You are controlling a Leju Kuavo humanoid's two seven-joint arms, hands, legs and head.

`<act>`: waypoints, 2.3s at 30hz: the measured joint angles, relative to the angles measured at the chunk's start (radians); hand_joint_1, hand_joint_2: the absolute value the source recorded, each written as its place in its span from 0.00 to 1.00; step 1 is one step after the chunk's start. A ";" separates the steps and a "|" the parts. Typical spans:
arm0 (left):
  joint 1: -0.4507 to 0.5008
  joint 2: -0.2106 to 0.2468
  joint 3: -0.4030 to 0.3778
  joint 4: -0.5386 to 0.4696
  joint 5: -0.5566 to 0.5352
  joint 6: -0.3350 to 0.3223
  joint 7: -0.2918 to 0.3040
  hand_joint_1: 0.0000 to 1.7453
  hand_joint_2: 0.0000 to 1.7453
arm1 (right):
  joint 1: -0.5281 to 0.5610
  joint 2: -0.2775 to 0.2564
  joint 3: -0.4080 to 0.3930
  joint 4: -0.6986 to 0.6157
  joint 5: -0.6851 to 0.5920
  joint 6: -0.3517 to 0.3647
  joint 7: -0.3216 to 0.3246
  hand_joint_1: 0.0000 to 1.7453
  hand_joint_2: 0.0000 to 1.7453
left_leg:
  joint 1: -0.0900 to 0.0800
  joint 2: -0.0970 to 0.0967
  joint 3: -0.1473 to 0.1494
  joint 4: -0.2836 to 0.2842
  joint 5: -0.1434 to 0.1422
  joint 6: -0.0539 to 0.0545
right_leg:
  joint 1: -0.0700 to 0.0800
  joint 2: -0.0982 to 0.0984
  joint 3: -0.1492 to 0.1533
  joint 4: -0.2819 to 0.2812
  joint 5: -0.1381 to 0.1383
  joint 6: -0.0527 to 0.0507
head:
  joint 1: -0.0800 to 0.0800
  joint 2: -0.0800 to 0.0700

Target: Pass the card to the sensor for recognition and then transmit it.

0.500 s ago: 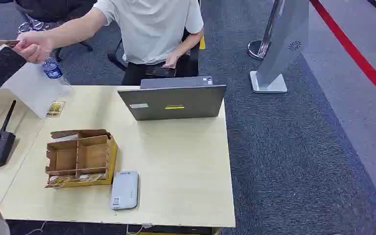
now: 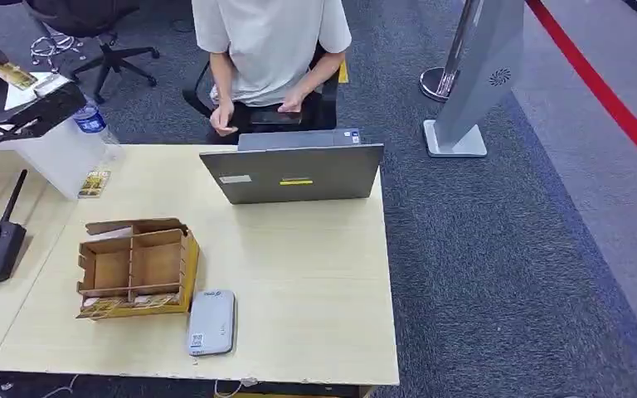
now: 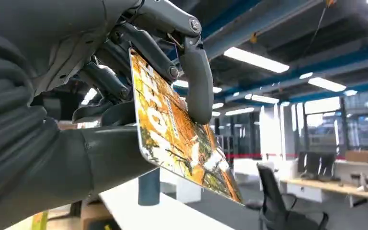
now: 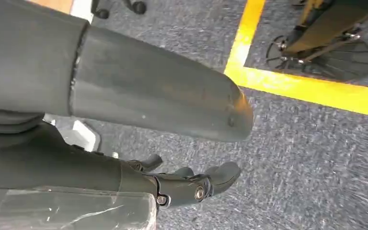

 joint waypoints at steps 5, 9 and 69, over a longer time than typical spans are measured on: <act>0.098 -0.010 -0.043 -0.128 -0.001 0.020 -0.006 1.00 1.00 | 0.002 0.009 0.000 0.000 0.010 -0.003 0.003 0.00 0.00 | 0.000 0.000 0.000 0.000 0.000 0.000 | 0.000 0.000 0.000 0.000 0.000 0.000 | 0.000 0.000; 0.198 -0.014 -0.086 -0.234 -0.003 0.040 -0.019 1.00 1.00 | 0.004 0.016 -0.004 0.000 0.010 -0.007 0.005 0.00 0.00 | 0.000 0.000 0.000 0.000 0.000 0.000 | 0.000 0.000 0.000 0.000 0.000 0.000 | 0.000 0.000; 0.694 -0.111 -0.420 -0.451 -0.026 0.255 0.022 1.00 1.00 | 0.031 0.077 -0.174 -0.039 0.179 -0.002 -0.008 0.00 0.00 | 0.000 -0.001 -0.001 0.000 0.000 0.000 | 0.000 -0.002 -0.001 0.000 0.000 0.000 | 0.000 0.000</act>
